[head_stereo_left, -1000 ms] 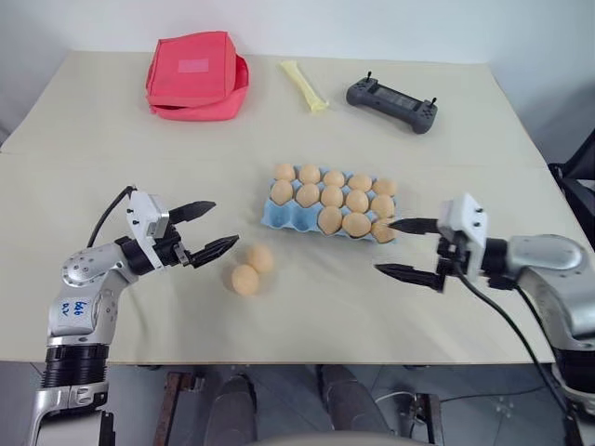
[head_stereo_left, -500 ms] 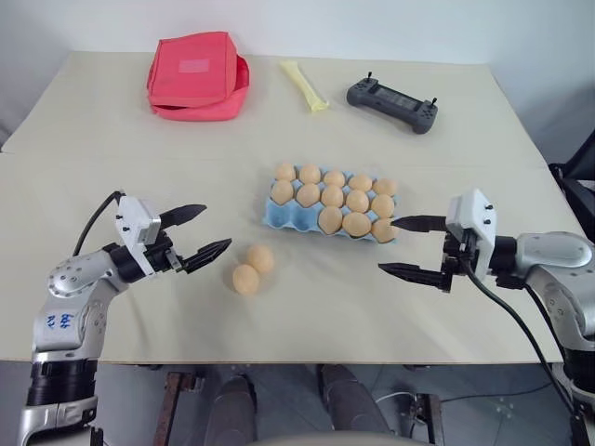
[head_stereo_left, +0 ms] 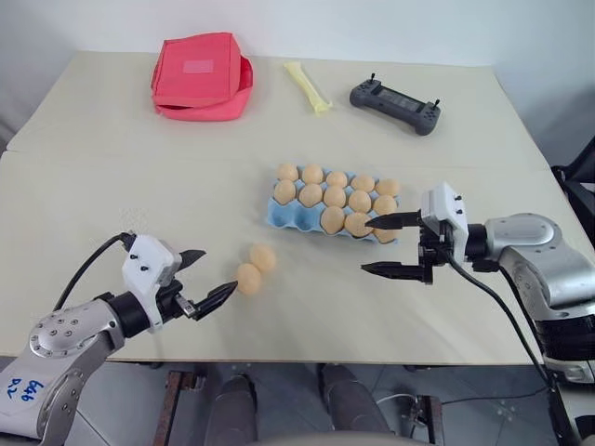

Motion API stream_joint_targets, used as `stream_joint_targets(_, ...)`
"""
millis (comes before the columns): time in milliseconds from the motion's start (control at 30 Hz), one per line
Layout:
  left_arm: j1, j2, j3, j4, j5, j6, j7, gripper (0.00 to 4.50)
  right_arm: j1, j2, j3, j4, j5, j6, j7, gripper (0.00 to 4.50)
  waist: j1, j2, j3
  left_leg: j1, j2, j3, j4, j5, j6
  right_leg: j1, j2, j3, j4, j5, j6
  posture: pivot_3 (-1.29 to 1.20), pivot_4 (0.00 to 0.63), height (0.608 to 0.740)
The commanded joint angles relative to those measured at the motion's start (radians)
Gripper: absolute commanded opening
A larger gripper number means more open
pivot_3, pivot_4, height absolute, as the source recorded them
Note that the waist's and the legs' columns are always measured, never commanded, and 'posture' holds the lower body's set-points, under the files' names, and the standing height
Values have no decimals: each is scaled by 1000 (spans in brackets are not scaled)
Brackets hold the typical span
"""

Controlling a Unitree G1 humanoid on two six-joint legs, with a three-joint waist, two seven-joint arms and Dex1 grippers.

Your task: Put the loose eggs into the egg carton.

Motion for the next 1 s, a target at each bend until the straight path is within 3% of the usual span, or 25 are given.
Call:
stream_joint_targets(33, -26, -16, -78, -22, 32, 13, 47, 4500, -43, 16, 5, 15, -6, -27, 18, 4486, 0, 0, 0, 0, 0, 0, 0, 0, 0, 0, 0, 0, 0, 0, 0, 0, 150, 740)
stream_joint_targets(567, -137, -11, -268, 203, 137, -86, -51, 4500, 3, 16, -22, -47, 0, 6, -19, 4486, 2, 0, 0, 0, 0, 0, -1, 0, 0, 0, 0, 0, 0, 1, 3, 0, 150, 740)
stream_joint_targets(667, -150, -24, -288, 225, 145, -114, -70, 3889, 11, 13, -29, -59, 1, 13, -26, 4500, 2, 0, 0, 0, 0, 0, -1, 0, 0, 0, 0, 0, 0, 1, 2, 0, 150, 740)
stream_joint_targets(867, -155, -40, -294, 250, 161, -145, -84, 2180, 28, 5, -41, -79, 4, 22, -35, 4500, 2, 0, 0, 0, 0, 0, -1, 0, 0, 0, 0, 0, 0, 3, 5, 0, 150, 740)
stream_joint_targets(1000, -150, -29, -258, 245, 159, -142, -88, 1965, 33, 1, -48, -79, 2, 20, -41, 4500, 1, 0, 0, 0, 0, 0, -1, 0, 0, 0, 0, 0, 0, 3, 5, 0, 150, 740)
